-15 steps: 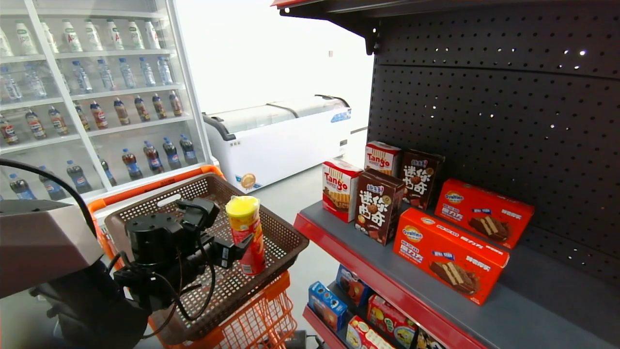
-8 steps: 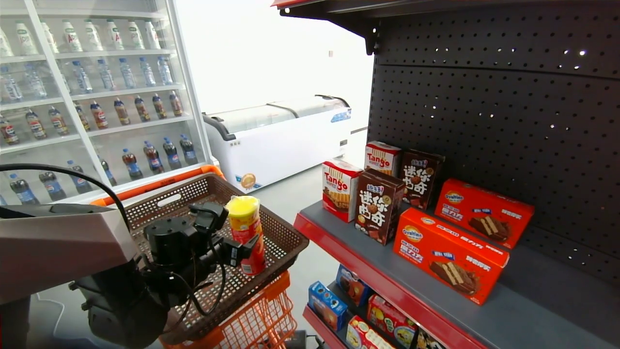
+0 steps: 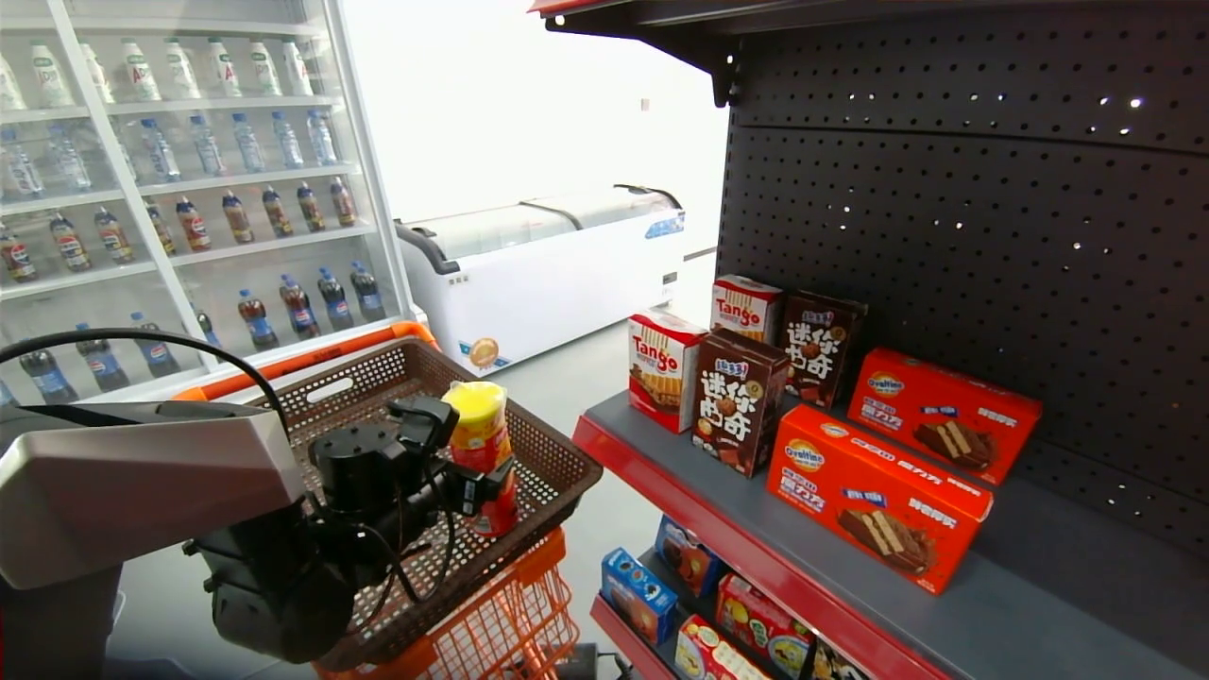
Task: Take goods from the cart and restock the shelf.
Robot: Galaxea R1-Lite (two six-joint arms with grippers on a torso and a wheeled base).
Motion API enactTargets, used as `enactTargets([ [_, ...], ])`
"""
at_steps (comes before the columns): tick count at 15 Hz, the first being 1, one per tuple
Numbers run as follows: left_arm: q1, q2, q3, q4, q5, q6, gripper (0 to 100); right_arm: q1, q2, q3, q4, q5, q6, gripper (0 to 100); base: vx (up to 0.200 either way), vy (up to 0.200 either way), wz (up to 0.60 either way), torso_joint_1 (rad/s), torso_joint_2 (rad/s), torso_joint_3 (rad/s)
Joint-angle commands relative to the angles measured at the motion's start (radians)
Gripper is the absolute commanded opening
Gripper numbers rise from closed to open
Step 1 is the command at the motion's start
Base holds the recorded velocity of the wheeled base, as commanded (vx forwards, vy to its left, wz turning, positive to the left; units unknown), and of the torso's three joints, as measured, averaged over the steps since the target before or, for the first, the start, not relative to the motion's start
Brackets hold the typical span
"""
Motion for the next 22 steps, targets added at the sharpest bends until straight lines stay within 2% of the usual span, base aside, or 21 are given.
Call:
enactTargets([
  [1,0.001,0.016,-0.014,0.000,0.001,0.000,100,0.000,0.000,0.000,0.000,0.000,0.000,100,0.000,0.000,0.00,0.000,0.00,0.000],
  [7,-0.002,0.046,-0.038,-0.001,-0.001,0.000,100,0.000,0.000,0.000,0.000,0.000,0.000,100,0.000,0.000,0.00,0.000,0.00,0.000],
  [8,0.000,0.049,-0.040,-0.003,0.001,-0.002,0,0.000,0.000,0.000,0.000,0.000,0.000,100,0.000,0.000,0.00,0.000,0.00,0.000],
  [13,0.000,0.045,-0.051,-0.001,0.021,0.007,0,0.000,0.000,0.000,0.000,0.000,0.000,100,0.000,0.000,0.00,0.000,0.00,0.000],
  [15,0.000,0.009,-0.074,0.003,0.106,0.009,0,0.000,0.000,0.000,0.000,0.000,0.000,100,0.000,0.000,0.00,0.000,0.00,0.000],
  [16,0.001,-0.007,-0.074,0.003,0.105,0.004,0,0.000,0.000,0.000,0.000,0.000,0.000,100,0.000,0.000,0.00,0.000,0.00,0.000],
  [17,0.003,-0.058,-0.074,0.028,0.090,0.000,0,0.000,0.000,0.000,0.000,0.000,0.000,100,0.000,0.000,0.00,0.000,0.00,0.000],
  [19,0.003,-0.158,-0.074,0.153,0.057,0.000,0,0.000,0.000,0.000,0.000,0.000,0.000,100,0.000,0.000,0.00,0.000,0.00,0.000],
  [20,0.004,-0.262,-0.084,0.261,0.004,-0.002,0,0.000,0.000,0.000,0.000,0.000,0.000,100,0.000,0.000,0.00,0.000,0.00,0.000],
  [21,0.012,-0.323,-0.106,0.325,-0.064,-0.003,0,0.000,0.000,0.000,0.000,0.000,0.000,100,0.000,0.000,0.00,0.000,0.00,0.000],
  [22,0.027,-0.365,-0.121,0.385,-0.085,0.000,0,0.000,0.000,0.000,0.000,0.000,0.000,100,0.000,0.000,0.00,0.000,0.00,0.000],
])
